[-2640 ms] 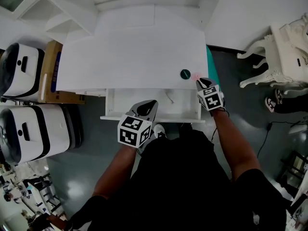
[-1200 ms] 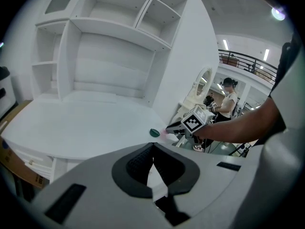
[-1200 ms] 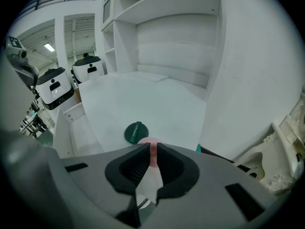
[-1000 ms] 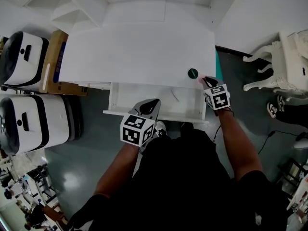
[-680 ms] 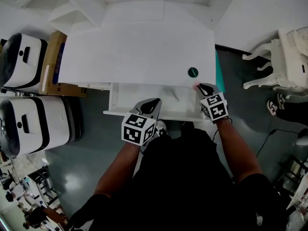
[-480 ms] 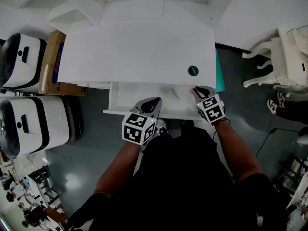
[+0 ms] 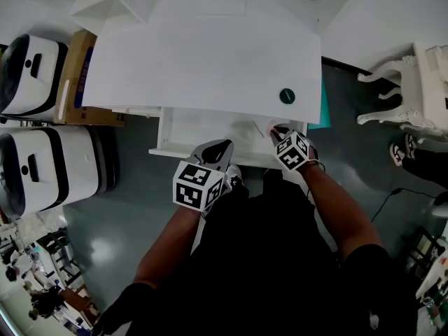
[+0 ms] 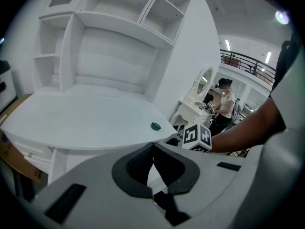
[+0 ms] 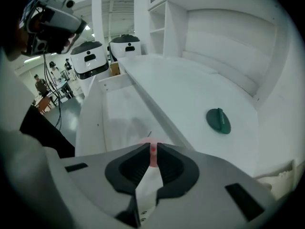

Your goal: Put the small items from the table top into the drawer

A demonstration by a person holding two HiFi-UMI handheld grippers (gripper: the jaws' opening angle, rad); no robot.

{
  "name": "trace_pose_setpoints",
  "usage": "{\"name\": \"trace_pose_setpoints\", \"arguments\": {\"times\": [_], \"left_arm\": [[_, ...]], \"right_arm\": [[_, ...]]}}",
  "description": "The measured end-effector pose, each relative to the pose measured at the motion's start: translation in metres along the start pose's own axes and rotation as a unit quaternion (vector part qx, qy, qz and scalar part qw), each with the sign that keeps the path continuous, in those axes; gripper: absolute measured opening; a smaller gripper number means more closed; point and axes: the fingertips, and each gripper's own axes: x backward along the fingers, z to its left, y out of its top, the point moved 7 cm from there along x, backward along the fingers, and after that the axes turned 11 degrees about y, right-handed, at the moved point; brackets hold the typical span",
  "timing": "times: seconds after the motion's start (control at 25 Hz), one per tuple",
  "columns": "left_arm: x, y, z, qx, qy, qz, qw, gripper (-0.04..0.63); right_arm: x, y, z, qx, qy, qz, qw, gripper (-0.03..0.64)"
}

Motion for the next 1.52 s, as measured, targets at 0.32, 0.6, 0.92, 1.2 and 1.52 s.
{"name": "trace_pose_setpoints", "arguments": {"times": [0.32, 0.6, 0.92, 1.2, 1.52], "left_arm": [[0.007, -0.011, 0.006, 0.022, 0.022, 0.009, 0.9995, 0.011], [0.014, -0.019, 0.011, 0.039, 0.039, 0.016, 0.9984, 0.011], [0.019, -0.024, 0.017, 0.049, 0.049, 0.021, 0.9974, 0.011], [0.020, -0.024, 0.018, 0.047, 0.043, 0.016, 0.9978, 0.011], [0.016, -0.018, 0.016, 0.032, 0.028, 0.001, 0.9991, 0.011]], "right_arm": [[-0.045, -0.009, -0.011, 0.026, -0.008, 0.041, 0.999, 0.057], [-0.080, -0.014, -0.011, 0.067, -0.026, 0.095, 0.993, 0.057], [-0.098, -0.018, -0.020, 0.066, -0.041, 0.119, 0.990, 0.057], [-0.092, -0.017, -0.017, 0.054, -0.040, 0.121, 0.990, 0.067], [-0.061, -0.012, -0.005, 0.022, -0.044, 0.084, 0.995, 0.077]]}}
